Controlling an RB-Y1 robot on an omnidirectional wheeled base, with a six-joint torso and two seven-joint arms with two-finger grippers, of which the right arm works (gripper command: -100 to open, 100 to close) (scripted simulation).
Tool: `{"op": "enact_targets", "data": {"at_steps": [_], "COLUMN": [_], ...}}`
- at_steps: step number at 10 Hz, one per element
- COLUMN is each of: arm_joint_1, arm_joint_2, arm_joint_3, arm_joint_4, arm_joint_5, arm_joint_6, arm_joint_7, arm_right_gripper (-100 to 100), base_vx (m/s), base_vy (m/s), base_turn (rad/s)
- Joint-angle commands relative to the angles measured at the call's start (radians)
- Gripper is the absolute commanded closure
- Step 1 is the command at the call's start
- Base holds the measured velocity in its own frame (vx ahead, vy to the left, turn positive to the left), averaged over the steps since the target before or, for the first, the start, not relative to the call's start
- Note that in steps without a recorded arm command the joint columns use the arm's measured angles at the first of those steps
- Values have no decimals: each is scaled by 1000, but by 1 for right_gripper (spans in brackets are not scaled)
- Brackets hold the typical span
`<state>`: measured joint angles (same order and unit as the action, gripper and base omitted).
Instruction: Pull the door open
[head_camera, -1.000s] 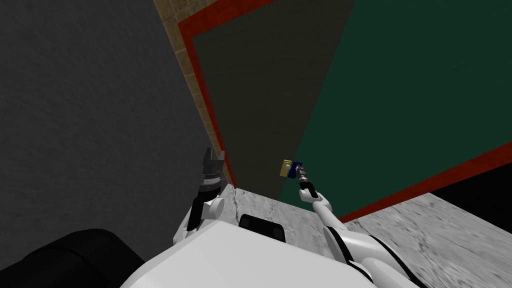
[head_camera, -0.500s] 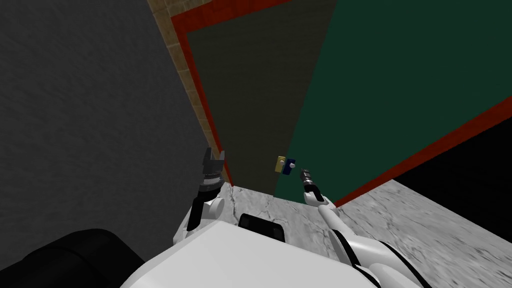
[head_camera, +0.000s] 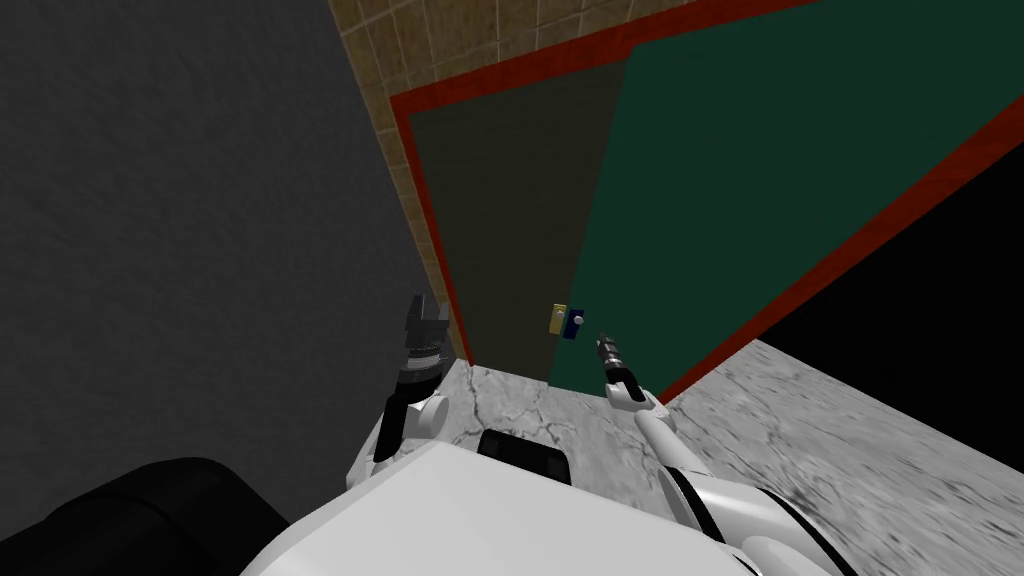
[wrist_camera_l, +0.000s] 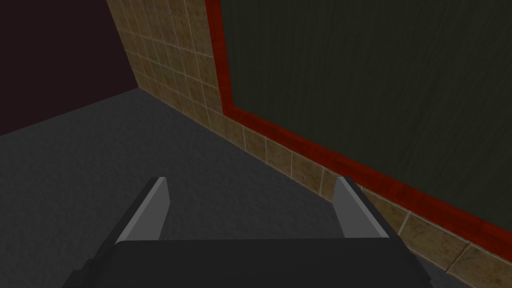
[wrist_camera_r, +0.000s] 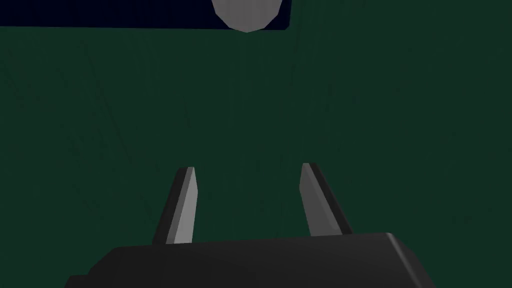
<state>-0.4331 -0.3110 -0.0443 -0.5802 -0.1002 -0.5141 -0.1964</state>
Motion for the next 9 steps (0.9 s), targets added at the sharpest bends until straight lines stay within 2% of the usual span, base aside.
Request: {"op": "enact_targets", "data": {"at_steps": [1,2,3,4,5,6,7,9], "arm_joint_1": [-18,-23,-26,-10,-13,5,11,11], "arm_joint_2": [15,21,16,-11,-11,-34,-43,-43], "arm_joint_3": [21,28,23,4,4,-15,-24,-24], "arm_joint_4": [7,4,18,34,63,45,50,50], "arm_joint_5": [8,11,9,2,2,-4,-7,-7], "arm_joint_6": [-12,-12,-15,-16,-16,-14,-13,-13], "arm_joint_7": [-11,-14,-10,-9,-9,-5,-1,-1], "arm_right_gripper": [-100,-100,-100,-100,-100,-100,-100,-100], "base_vx": [-146,-178,-77,-24,0,56,129,89], "base_vy": [61,35,12,-63,-85,-102,-116,-50], "base_turn": [82,111,20,-183,-104,-175,-144,4]}}
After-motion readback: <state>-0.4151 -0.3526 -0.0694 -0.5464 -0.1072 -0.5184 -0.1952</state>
